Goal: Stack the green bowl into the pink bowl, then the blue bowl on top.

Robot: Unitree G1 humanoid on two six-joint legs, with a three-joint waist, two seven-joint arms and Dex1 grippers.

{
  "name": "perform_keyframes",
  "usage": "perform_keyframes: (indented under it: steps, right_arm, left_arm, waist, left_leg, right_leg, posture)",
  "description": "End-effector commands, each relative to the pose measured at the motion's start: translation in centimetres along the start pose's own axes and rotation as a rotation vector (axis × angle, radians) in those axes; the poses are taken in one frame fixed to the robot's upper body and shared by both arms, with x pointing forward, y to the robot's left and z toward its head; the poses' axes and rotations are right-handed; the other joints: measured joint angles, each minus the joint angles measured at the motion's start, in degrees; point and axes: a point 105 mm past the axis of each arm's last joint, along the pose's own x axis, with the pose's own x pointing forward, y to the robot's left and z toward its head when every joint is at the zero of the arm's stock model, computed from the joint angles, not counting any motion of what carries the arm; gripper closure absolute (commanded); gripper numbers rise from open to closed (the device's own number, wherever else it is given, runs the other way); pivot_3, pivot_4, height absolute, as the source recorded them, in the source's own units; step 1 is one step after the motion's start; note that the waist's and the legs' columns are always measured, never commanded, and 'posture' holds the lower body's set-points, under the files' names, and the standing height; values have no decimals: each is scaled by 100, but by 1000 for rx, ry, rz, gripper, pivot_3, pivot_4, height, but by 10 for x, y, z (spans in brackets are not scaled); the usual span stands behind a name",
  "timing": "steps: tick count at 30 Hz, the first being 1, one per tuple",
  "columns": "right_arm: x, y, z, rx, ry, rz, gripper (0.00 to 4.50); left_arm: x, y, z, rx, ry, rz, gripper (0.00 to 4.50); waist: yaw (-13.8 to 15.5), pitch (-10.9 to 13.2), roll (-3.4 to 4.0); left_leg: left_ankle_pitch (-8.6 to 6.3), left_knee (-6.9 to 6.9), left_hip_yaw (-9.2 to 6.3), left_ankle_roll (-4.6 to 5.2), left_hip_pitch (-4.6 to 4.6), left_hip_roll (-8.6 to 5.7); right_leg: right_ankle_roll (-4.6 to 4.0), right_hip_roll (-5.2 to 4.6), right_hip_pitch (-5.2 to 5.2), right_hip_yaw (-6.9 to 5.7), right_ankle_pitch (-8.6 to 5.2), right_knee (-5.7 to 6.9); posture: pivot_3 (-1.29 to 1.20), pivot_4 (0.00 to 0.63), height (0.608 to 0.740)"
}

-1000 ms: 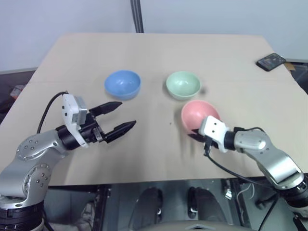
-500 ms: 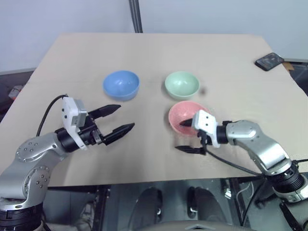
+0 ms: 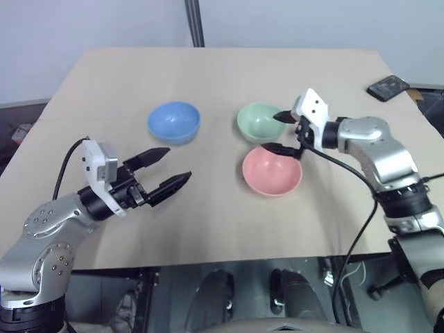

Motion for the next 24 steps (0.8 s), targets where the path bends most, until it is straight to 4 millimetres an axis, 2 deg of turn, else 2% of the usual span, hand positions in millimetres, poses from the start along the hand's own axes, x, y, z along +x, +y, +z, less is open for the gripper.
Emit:
perform_keyframes:
  steps: [1,4,6,8,12,18,21,22,24]
  right_arm:
    - [9,-16,13,-83,-29,-16,138]
    - [27,-26,22,-40,-40,-42,138]
    - [42,-20,32,18,-54,-8,138]
    - [55,-13,34,69,-33,24,138]
    - [77,-8,24,181,40,14,138]
    - [92,-17,4,214,132,-99,138]
    - [93,-21,-3,190,158,-141,833]
    - [94,-22,-3,185,157,-149,1322]
    - [95,-22,-1,174,147,-149,2006]
  left_arm:
    - [-4,-5,11,37,-34,13,0]
    - [-7,-7,11,45,-29,29,0]
    - [-9,-9,11,44,-30,44,0]
    - [-11,-11,11,45,-29,56,0]
    - [-14,-14,12,45,-33,72,0]
    - [-20,-13,9,52,-23,115,0]
    - [-21,-15,9,50,-23,120,0]
    - [-22,-16,9,49,-23,123,0]
    - [-22,-16,8,48,-22,127,0]
  waist:
    - [-30,1,1]
    - [-80,3,3]
    - [-113,3,4]
    - [-140,4,5]
    - [-130,5,7]
    - [-116,7,10]
    - [-145,8,13]
    - [-152,8,13]
    - [-196,9,13]
  left_leg:
    - [0,0,0,0,0,0]
    - [0,0,-1,0,-1,1]
    - [0,-1,0,-1,1,3]
    - [1,-3,4,-2,2,6]
    - [1,-4,1,-4,4,4]
    - [0,-4,-4,-5,0,-3]
    - [0,-7,0,-6,-2,-3]
    - [1,-8,3,-8,-2,-2]
    - [2,-10,5,-9,-2,-2]
  right_leg:
    - [0,0,0,0,0,-1]
    - [1,0,0,-1,0,-2]
    - [0,0,0,0,0,-1]
    - [-1,0,-5,5,0,8]
    - [-3,-4,-8,3,0,20]
    - [-13,-12,-9,-2,-5,19]
    - [-10,-11,-18,1,-3,23]
    - [-6,-10,-22,3,-1,26]
    - [-5,-9,-24,5,0,28]
  posture:
    - [0,150,740]
    - [0,150,740]
    - [0,150,740]
    - [0,150,740]
    - [0,150,740]
    - [0,150,740]
    - [0,150,740]
    - [0,150,740]
    - [0,150,740]
